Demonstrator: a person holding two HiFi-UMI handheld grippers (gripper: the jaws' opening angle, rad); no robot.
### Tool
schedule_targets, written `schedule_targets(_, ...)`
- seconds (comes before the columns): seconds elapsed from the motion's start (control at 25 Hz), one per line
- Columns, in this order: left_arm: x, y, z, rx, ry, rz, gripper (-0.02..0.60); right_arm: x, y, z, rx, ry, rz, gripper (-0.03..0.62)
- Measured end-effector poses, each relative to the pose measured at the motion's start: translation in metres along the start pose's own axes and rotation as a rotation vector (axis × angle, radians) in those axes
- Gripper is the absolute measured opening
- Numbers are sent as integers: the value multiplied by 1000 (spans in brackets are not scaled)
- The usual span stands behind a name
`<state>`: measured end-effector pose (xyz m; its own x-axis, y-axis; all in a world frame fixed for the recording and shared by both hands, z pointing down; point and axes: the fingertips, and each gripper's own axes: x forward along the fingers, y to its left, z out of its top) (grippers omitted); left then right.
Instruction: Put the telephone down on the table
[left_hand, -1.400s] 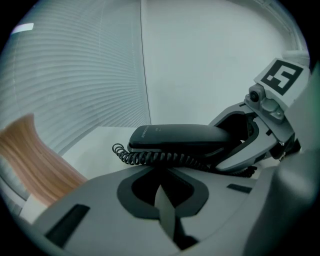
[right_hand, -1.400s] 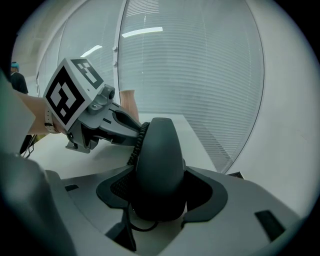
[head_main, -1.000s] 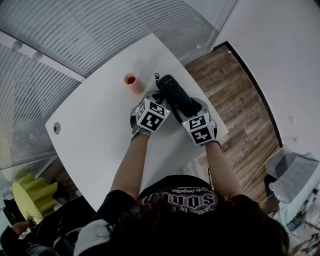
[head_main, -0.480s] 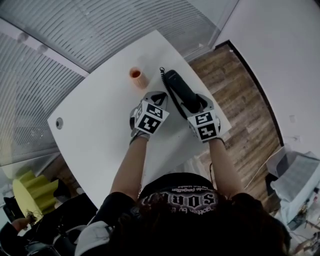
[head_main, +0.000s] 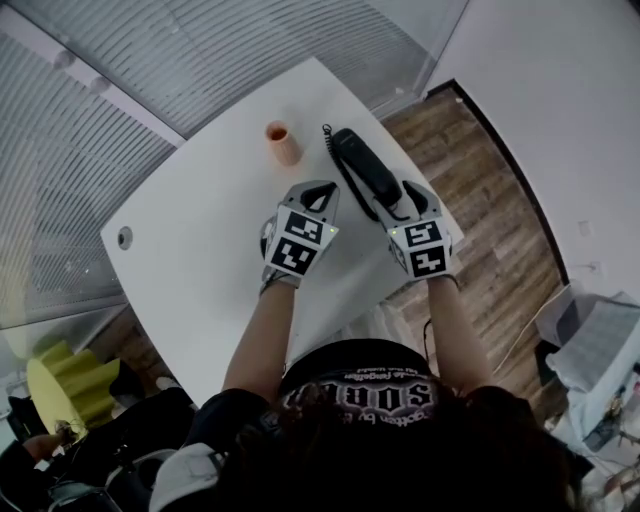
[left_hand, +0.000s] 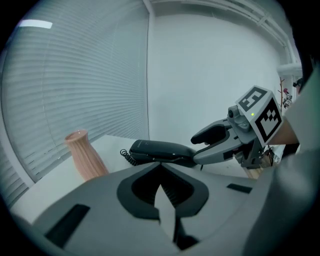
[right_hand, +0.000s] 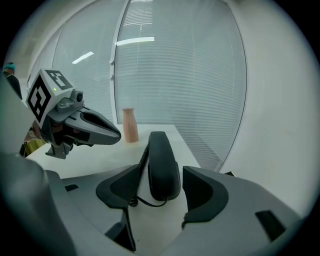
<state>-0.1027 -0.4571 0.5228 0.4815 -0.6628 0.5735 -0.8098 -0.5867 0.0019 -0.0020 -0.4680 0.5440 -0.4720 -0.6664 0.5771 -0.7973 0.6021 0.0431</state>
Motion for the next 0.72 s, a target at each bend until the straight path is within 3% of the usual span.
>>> schedule_targets(0.2,-32,-18,19,-37,-94,-16,2,-26,18,21,30,-74,4,272)
schedule_targets(0.36,-54,-28,28,-65,-148,-3,2,-53,22,30,68,-145,-25,188)
schedule_targets(0.72,-94,-51,22,-34,-178,7,2,-107,35,38,62,-244,-106,69)
